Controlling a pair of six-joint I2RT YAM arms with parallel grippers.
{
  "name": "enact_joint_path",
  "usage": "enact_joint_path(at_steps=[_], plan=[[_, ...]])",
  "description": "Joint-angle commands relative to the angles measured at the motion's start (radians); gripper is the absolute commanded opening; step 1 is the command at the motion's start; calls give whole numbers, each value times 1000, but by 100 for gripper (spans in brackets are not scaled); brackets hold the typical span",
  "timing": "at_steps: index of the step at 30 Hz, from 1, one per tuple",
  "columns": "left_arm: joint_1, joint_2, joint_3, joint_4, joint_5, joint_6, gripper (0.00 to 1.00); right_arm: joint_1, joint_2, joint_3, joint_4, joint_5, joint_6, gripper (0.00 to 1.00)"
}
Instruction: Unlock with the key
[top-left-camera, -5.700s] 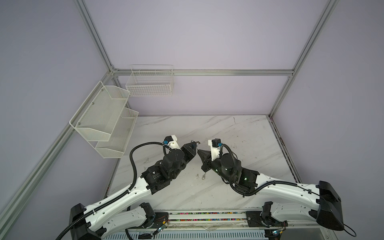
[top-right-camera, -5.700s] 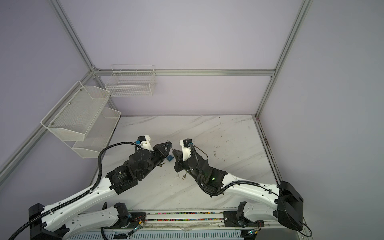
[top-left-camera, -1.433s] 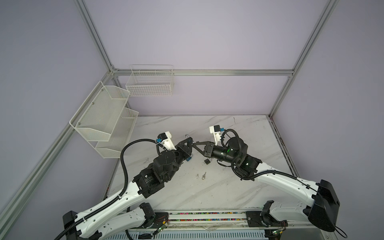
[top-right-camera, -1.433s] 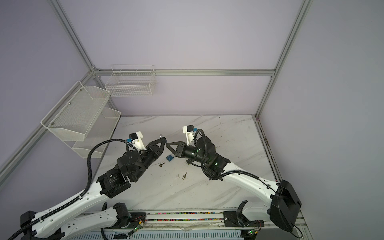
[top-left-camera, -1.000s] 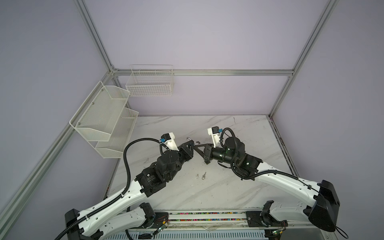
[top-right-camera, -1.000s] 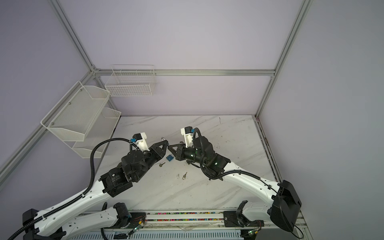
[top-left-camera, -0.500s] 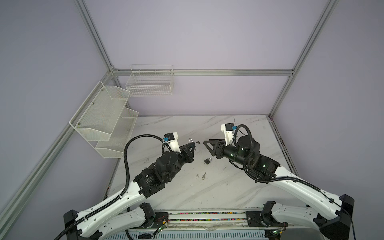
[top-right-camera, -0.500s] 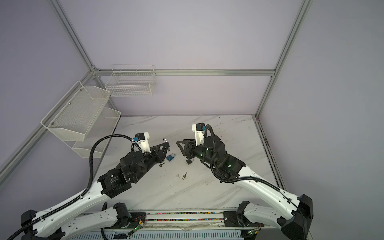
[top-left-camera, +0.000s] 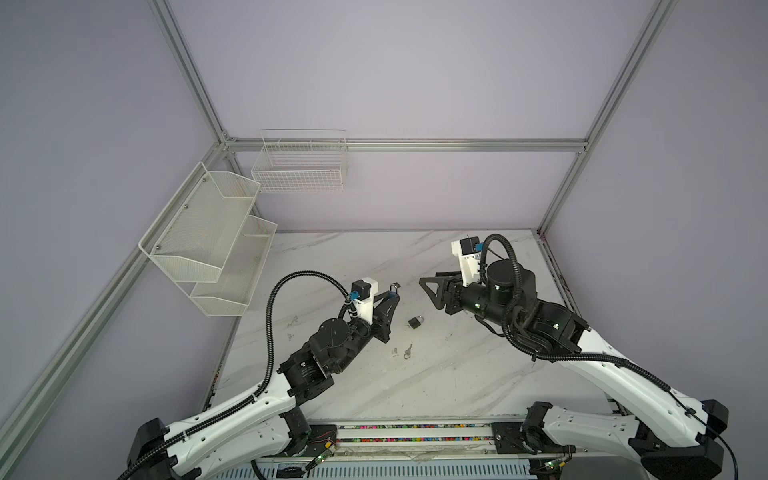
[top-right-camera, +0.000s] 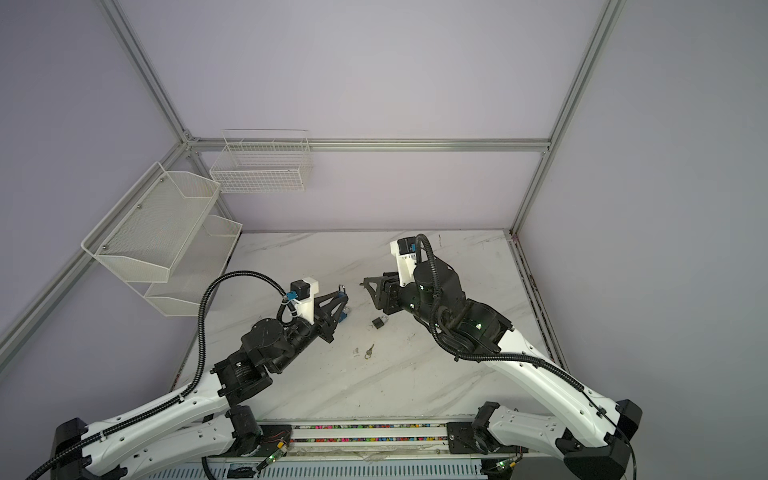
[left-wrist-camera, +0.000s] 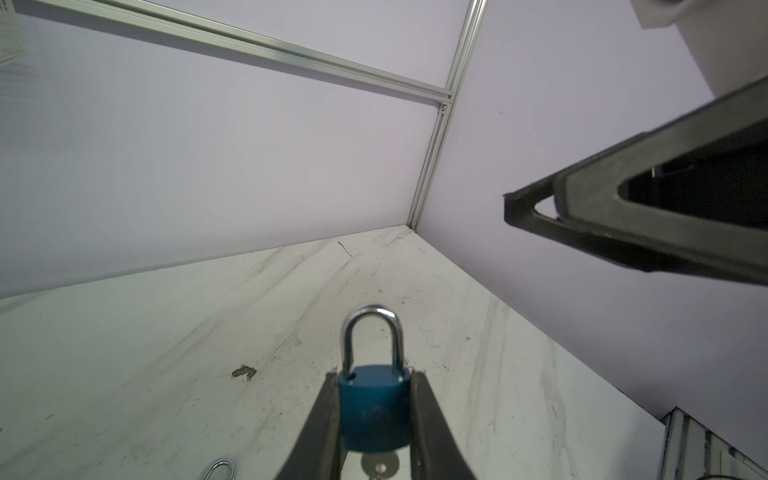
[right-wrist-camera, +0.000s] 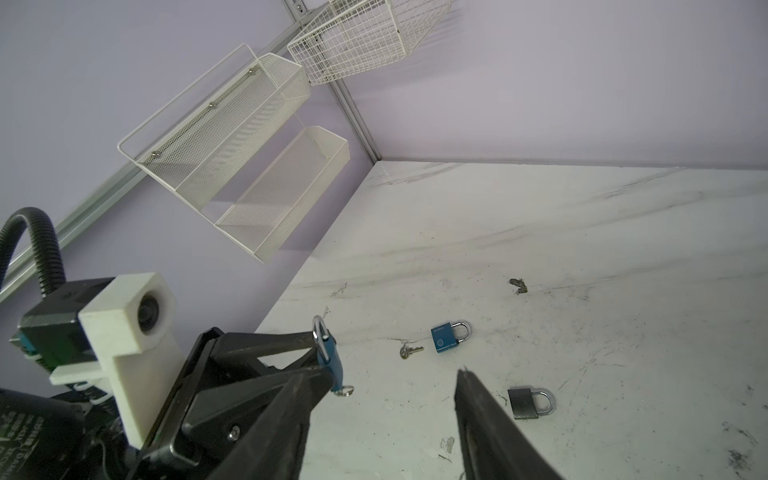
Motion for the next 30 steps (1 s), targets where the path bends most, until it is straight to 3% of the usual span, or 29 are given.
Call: enact_joint_path(at_steps=[1,14,30], plan=[[-1,25,-63,180,61,139,0,0,27,51,-133,28,-32,60],[-2,143,-99,331,150,227,0,34,117,190,-323,68,17,63],[-2,147,-112,336,157,226,0,93,333,381,-485,220,0,65]])
